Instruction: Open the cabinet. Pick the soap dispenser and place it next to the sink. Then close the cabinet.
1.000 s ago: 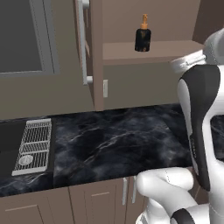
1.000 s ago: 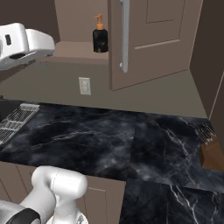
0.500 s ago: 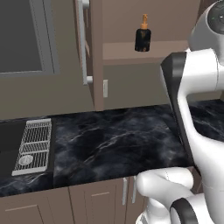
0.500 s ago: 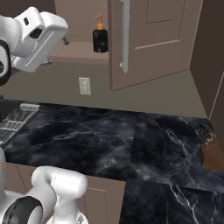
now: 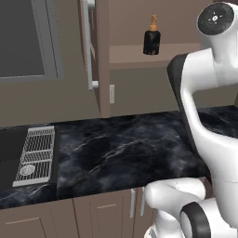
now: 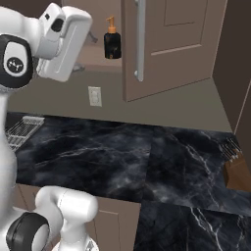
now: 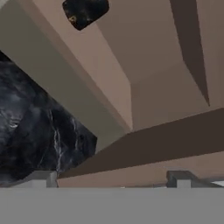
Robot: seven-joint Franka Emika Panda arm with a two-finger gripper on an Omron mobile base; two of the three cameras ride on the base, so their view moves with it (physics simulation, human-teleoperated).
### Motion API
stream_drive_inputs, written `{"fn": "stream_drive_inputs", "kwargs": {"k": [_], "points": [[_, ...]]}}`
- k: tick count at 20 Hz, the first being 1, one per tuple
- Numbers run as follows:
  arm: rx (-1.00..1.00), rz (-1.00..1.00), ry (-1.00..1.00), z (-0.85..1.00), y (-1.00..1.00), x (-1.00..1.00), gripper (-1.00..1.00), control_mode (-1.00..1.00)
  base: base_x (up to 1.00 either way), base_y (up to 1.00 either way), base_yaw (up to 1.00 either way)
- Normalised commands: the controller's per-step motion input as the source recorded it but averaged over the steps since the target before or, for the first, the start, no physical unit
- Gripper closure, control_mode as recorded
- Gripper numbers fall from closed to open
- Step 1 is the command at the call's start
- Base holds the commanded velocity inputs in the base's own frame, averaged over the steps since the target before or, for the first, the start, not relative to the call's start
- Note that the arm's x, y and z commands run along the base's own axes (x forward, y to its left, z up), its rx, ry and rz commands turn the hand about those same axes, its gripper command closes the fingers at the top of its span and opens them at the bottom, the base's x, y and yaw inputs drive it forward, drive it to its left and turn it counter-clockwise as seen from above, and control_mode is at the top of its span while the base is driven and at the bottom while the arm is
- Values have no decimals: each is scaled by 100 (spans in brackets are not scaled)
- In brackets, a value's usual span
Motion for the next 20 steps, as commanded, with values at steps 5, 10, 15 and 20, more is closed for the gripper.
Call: {"fn": "stream_drive_inputs", "kwargs": {"k": [5, 10, 15, 20], "points": [[-18, -20, 6, 0, -30, 11, -100, -100, 0, 0, 0], [-10, -22, 2, 0, -11, 0, -100, -100, 0, 0, 0], [-7, -27, 3, -2, -9, 0, -100, -100, 0, 0, 0], [0, -4, 0, -3, 2, 19, -100, -100, 0, 0, 0]]}}
